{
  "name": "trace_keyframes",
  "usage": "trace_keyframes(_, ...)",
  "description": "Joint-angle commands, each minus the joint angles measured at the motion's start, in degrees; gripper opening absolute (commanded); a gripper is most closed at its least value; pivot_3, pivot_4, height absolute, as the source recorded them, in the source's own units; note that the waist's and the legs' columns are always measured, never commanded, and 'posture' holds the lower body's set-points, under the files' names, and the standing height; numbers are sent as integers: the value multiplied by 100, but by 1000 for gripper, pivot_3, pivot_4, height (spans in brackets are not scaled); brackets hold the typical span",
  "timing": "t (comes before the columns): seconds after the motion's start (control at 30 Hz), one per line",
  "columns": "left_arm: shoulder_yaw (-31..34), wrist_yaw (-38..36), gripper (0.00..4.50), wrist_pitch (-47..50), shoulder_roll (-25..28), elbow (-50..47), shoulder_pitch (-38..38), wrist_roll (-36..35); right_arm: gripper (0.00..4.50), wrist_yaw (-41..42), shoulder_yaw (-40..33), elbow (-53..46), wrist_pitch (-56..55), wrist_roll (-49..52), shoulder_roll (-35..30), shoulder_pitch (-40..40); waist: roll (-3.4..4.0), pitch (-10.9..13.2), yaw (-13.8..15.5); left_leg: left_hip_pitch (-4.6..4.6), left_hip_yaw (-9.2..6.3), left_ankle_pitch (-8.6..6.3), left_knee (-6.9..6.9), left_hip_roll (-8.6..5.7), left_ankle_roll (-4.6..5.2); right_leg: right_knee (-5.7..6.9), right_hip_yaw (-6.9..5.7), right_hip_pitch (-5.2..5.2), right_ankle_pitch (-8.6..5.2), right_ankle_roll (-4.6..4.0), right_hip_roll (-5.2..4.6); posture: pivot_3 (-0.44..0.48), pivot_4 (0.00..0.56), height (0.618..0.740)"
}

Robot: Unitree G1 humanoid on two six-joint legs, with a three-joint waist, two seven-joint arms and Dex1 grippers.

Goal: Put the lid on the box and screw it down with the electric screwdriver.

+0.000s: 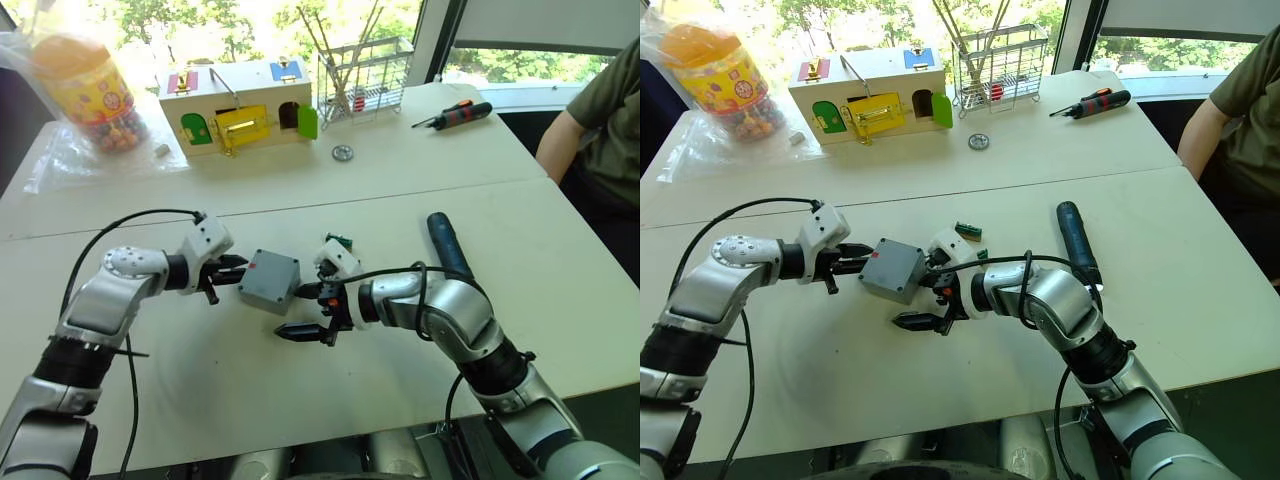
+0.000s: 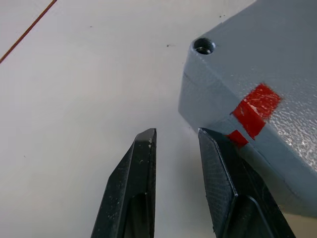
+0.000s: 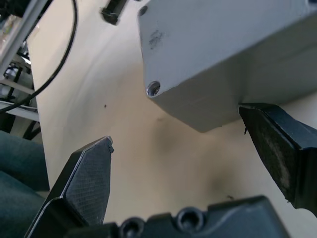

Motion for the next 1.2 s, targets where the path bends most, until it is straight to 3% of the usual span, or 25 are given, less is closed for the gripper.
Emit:
trace_keyframes(0.03, -347, -212, 1329, -670, -167, 584, -339, 408, 4476, 138, -7, -355, 311, 202, -35, -88, 0, 0, 5, 0, 0, 0, 0, 0, 0, 3, 0, -1, 0, 0, -1, 0, 150, 740)
trace_keyframes(0.17, -277, -207, 1329, -1047, -222, 1076, -499, 606, 4476, 154, -148, -682, 380, 128, -355, -105, -1, 0, 4, 0, 0, 0, 4, 0, 0, 21, -3, -5, 0, 0, -1, 0, 150, 740)
trace_keyframes(0.3, 47, -142, 1329, -1094, 57, 1022, -322, 590, 4476, 358, -82, -720, -405, -414, -921, -348, -1, -1, -15, 0, 2, 0, 7, -2, 0, 27, -2, -10, 0, 0, -3, 0, 150, 740)
trace_keyframes(0.6, 811, -215, 1329, -54, 874, -1176, 1584, 20, 4476, 1205, 381, 639, -2087, -1369, -953, -774, -1, -1, -181, 1, 13, -2, -16, 6, 1, 37, 3, -31, -1, 0, -3, 0, 150, 740)
trace_keyframes(0.77, 1136, -110, 1329, 681, 890, -2193, 2269, -494, 4476, 1660, 584, 1136, -2575, -1613, -674, -874, -1, -1, -111, 1, 10, -3, -6, 4, 2, 35, 4, -23, -1, 0, -3, 0, 150, 740)
trace_keyframes(0.9, 1074, 134, 1329, 811, 624, -2241, 2174, -556, 4476, 2007, 793, 1191, -2863, -1811, -533, -841, -1, -1, -29, 1, 10, -3, 1, 4, 2, 35, 3, -20, -1, 0, -2, 0, 150, 740)
trace_keyframes(1.2, 793, 271, 1329, 606, 280, -1635, 1445, -379, 4476, 2008, 730, 556, -2315, -1855, -519, -452, -3, -1, -1, 1, 7, -1, 0, 4, -1, 35, -1, -21, -1, 0, -2, 0, 150, 740)
